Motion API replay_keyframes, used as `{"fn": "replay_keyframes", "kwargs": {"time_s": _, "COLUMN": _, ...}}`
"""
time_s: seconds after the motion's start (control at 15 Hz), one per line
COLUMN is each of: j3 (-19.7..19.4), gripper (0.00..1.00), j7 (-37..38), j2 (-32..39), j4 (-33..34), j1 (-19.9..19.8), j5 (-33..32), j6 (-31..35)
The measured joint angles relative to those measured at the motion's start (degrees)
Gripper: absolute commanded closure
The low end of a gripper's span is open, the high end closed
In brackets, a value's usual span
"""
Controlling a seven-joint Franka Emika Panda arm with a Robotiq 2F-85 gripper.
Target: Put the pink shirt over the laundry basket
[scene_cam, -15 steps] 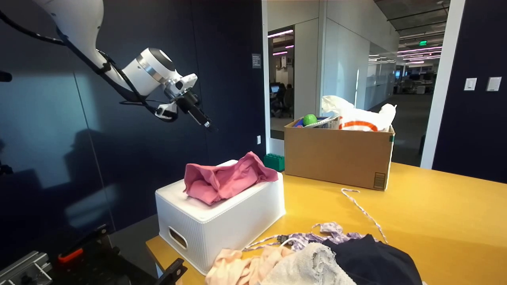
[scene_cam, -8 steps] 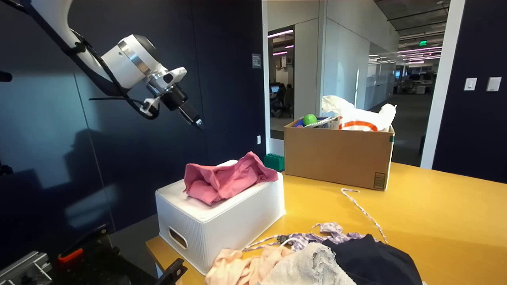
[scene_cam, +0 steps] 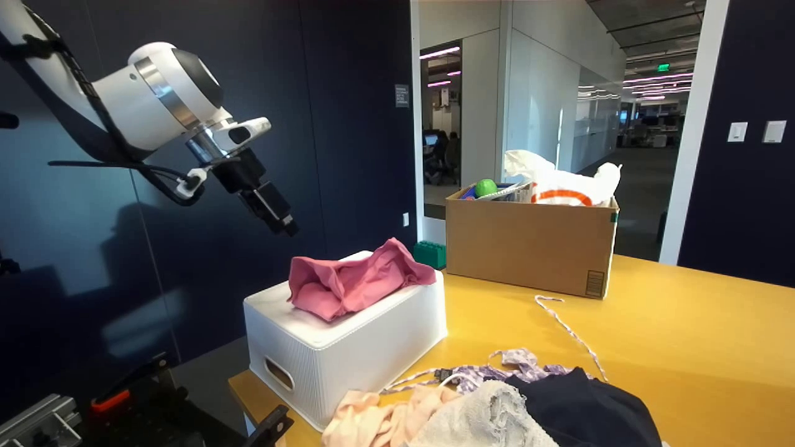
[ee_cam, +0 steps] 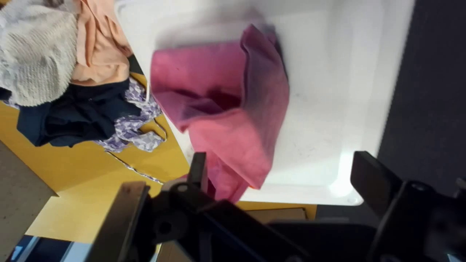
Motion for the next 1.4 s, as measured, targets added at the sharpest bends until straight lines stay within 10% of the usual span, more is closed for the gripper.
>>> {"fn": "replay_keyframes", "kwargs": {"time_s": 0.53, "j3": -5.5, "gripper": 0.0, "j7": 0.1, "j2": -22.8, "j4": -23.7, "j1": -5.1, "j5": -6.5, "j6": 0.8}}
{"fn": "replay_keyframes", "kwargs": {"time_s": 1.4, "j3": -7.0, "gripper": 0.0, "j7": 1.6, "j2": -11.5, "j4": -13.1, "j1": -9.5, "j5": -14.0, "j6": 8.8}}
